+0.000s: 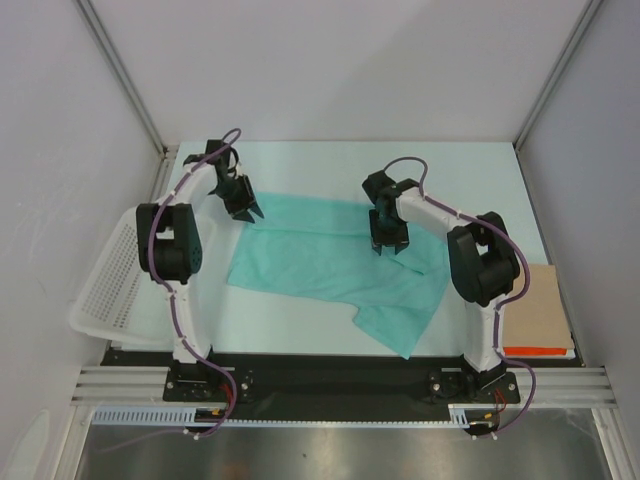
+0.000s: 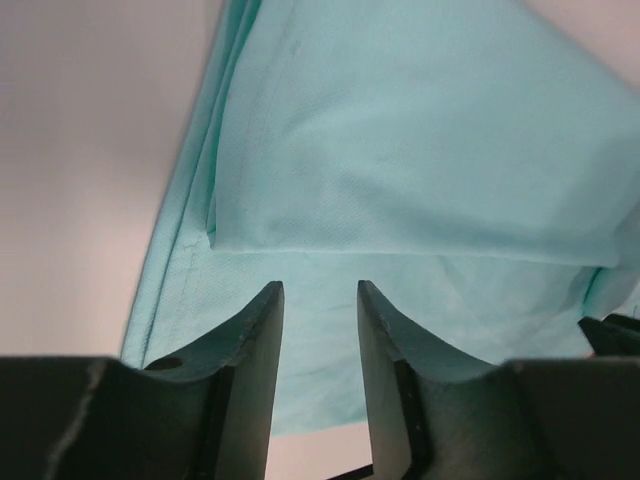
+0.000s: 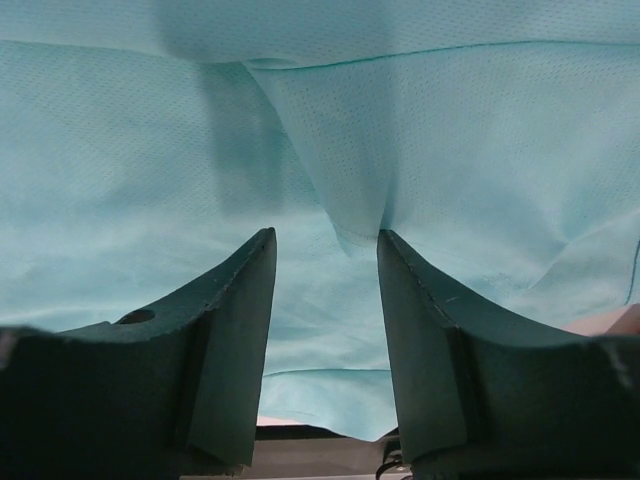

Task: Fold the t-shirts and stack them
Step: Fold the tshirt

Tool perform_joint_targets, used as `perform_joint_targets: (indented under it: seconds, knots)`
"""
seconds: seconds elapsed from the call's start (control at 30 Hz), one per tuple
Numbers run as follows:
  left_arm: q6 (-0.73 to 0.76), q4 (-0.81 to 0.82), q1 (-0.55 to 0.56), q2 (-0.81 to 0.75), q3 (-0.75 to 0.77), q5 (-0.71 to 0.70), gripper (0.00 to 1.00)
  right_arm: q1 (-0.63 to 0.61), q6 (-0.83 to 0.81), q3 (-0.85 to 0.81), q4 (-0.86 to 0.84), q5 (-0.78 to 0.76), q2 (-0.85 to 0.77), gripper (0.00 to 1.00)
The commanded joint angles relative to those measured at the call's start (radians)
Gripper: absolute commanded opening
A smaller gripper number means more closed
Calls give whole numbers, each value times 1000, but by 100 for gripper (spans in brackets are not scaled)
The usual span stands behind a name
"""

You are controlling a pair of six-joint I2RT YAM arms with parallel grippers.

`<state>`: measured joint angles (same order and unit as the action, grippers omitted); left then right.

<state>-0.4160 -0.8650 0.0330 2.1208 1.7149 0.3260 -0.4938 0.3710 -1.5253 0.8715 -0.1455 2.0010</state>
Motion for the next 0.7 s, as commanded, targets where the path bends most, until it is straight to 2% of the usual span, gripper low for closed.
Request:
perform_joint_targets:
  seconds: [0.0, 0.03, 0.2, 0.33, 0.5, 0.57, 0.67]
  knots:
    - [9, -49, -13, 22, 112, -76, 42, -5, -14, -3, 9, -45, -21, 50]
    - [9, -51, -15, 25, 111, -97, 48, -5, -14, -1, 9, -51, -25, 51]
    - [-4, -20, -15, 62, 89, -100, 45, 21, 15, 20, 12, -34, -59, 51]
    - [-3, -23, -16, 96, 114, -97, 43, 116, 81, 123, -37, 68, -160, 52]
    - [-12, 6, -16, 67, 49, -119, 45, 323, 163, 206, -139, 236, -263, 54]
    - [-12, 3, -16, 68, 49, -127, 45, 377, 186, 226, -172, 306, -268, 54]
    - [-15, 0, -16, 79, 48, -122, 44, 403, 195, 228, -181, 314, -269, 53]
